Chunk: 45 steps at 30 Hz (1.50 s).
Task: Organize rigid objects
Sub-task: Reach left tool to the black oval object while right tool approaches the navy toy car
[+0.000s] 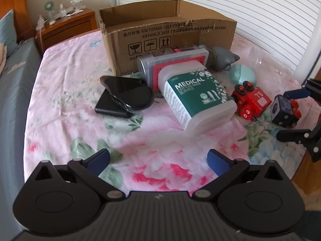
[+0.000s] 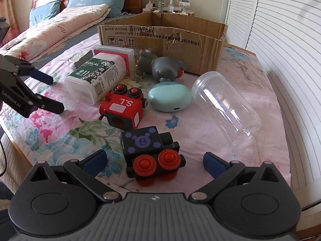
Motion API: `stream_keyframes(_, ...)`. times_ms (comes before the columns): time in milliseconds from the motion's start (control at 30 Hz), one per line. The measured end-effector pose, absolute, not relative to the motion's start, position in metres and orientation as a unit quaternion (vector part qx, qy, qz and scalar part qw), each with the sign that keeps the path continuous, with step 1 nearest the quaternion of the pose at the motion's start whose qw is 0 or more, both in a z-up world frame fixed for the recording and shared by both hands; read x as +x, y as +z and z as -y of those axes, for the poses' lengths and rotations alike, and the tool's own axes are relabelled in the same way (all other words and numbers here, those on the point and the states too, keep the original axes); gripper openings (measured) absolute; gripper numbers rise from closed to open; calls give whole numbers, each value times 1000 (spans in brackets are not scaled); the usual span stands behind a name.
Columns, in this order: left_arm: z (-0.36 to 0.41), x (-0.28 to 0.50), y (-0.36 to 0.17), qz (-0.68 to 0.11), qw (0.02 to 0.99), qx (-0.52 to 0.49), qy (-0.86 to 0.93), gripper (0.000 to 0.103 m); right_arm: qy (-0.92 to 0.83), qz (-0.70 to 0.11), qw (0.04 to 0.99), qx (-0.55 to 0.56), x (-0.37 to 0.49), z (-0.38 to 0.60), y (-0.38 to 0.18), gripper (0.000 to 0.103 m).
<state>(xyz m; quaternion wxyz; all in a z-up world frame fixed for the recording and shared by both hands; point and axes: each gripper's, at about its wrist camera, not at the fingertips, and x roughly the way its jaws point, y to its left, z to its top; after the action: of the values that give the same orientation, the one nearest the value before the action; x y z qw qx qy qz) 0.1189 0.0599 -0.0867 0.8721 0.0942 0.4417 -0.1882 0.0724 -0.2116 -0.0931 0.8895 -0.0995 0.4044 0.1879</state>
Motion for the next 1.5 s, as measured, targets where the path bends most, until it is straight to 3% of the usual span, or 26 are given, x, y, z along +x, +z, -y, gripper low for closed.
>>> stream_keyframes(500, -83, 176, -71, -363, 858, 203, -300, 102, 170, -407, 893, -91, 80, 204, -93, 103)
stream_keyframes(1000, -76, 205, -88, -343, 836, 225, -364, 99, 166, -413, 891, -90, 82, 204, -93, 103)
stream_keyframes(1233, -78, 213, -88, -350, 830, 206, -383, 90, 165, -412, 891, -90, 81, 203, -92, 103)
stream_keyframes(1500, -78, 209, -87, -350, 830, 208, -381, 90, 175, -411, 888, -105, 79, 200, -91, 103)
